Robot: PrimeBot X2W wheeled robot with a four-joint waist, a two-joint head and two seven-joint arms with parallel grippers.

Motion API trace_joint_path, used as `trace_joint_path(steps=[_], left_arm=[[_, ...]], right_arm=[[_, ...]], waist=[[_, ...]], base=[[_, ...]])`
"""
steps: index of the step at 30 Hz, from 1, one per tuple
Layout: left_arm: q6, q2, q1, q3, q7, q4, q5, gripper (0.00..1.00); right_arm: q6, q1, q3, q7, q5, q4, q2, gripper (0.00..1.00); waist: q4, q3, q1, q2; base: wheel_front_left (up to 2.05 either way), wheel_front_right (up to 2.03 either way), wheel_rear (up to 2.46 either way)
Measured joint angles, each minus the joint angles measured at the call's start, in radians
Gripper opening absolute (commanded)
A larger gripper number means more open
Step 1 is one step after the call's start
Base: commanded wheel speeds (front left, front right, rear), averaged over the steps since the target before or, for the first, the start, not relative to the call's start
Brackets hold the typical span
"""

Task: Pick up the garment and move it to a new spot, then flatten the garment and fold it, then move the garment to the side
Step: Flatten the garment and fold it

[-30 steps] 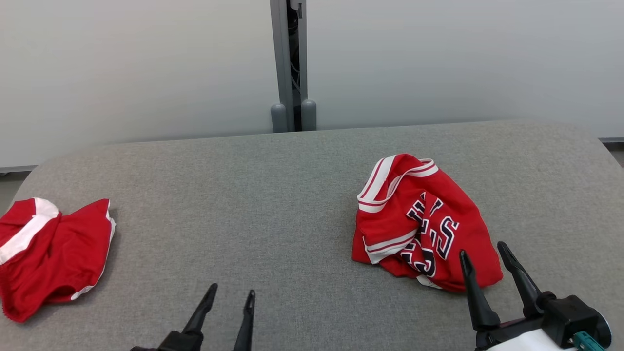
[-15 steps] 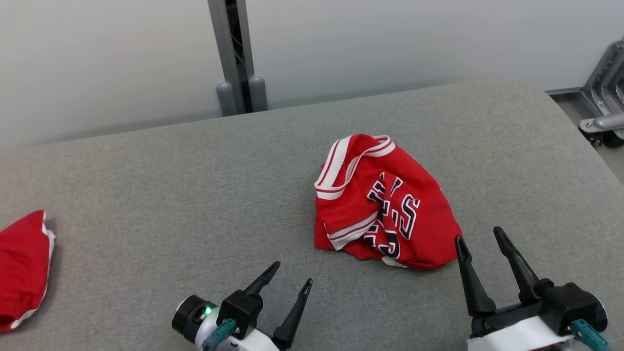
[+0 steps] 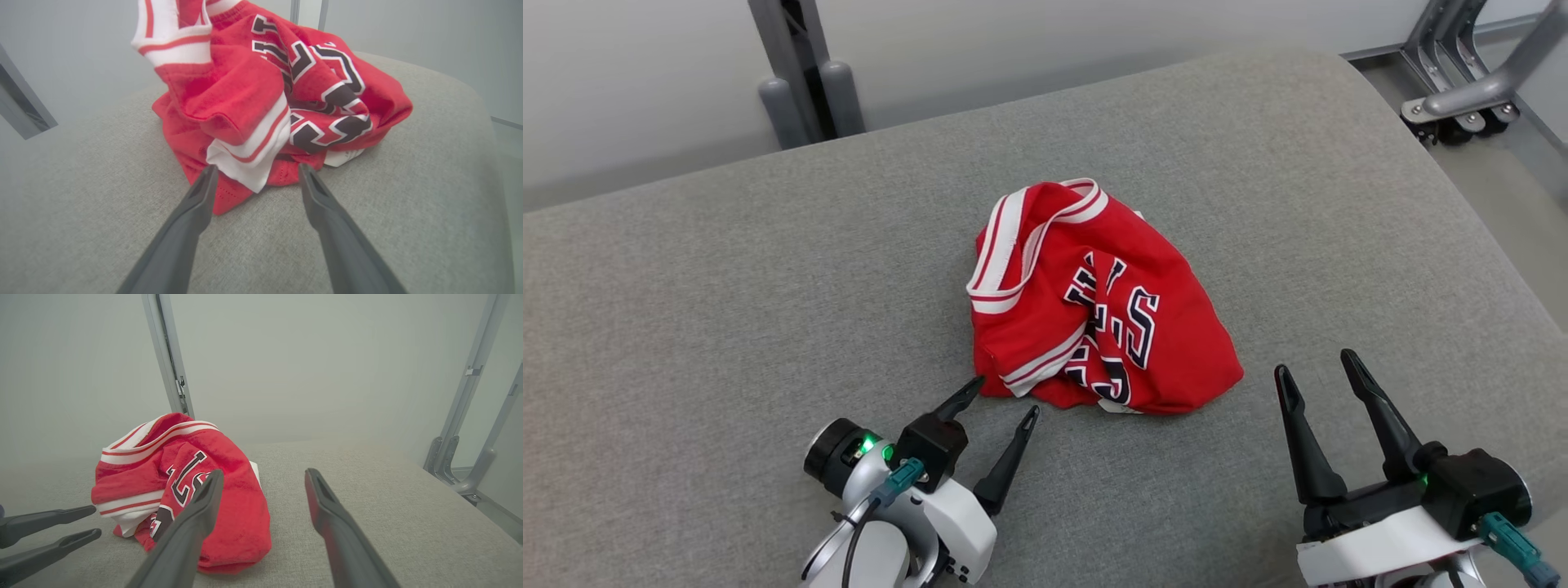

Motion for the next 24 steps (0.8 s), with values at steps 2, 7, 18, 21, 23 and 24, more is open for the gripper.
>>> trace_joint_path(steps=[2,7,18,21,23,24], left_arm=[[0.000,0.003,-0.007,0.000,0.000,0.001,0.000,1.00],[-0.002,0.003,-0.024,-0.008,0.000,0.008,-0.001,1.00],[-0.002,-0.005,-0.063,-0.018,0.000,0.020,-0.045,0.00],[-0.003,-0.006,-0.077,-0.034,0.000,0.040,-0.068,0.00],[-0.003,-0.008,-0.087,-0.044,0.000,0.050,-0.093,0.00],[-0.003,-0.009,-0.089,-0.049,0.000,0.057,-0.107,0.00]], right_arm=[[0.000,-0.003,0.002,0.000,0.000,-0.002,0.000,1.00],[0.000,-0.003,0.011,0.000,0.005,0.001,0.000,1.00],[0.000,-0.012,0.033,0.000,0.009,0.010,0.000,1.00],[0.000,-0.012,0.033,0.000,0.009,0.012,0.000,1.00],[0.000,-0.012,0.035,0.000,0.009,0.014,0.000,1.00],[0.000,-0.012,0.035,0.000,0.009,0.015,0.000,1.00]], waist=[[-0.014,0.009,0.0000,0.0001],[-0.038,0.017,0.0000,0.0000],[-0.062,0.001,0.0000,0.0000],[-0.070,-0.007,0.0000,0.0000],[-0.074,-0.012,0.0000,0.0001],[-0.076,-0.015,0.0000,0.0000]], base=[[0.00,0.00,0.00],[0.00,0.00,0.00],[0.00,0.00,0.00],[0.00,0.00,0.00],[0.00,0.00,0.00],[0.00,0.00,0.00]])
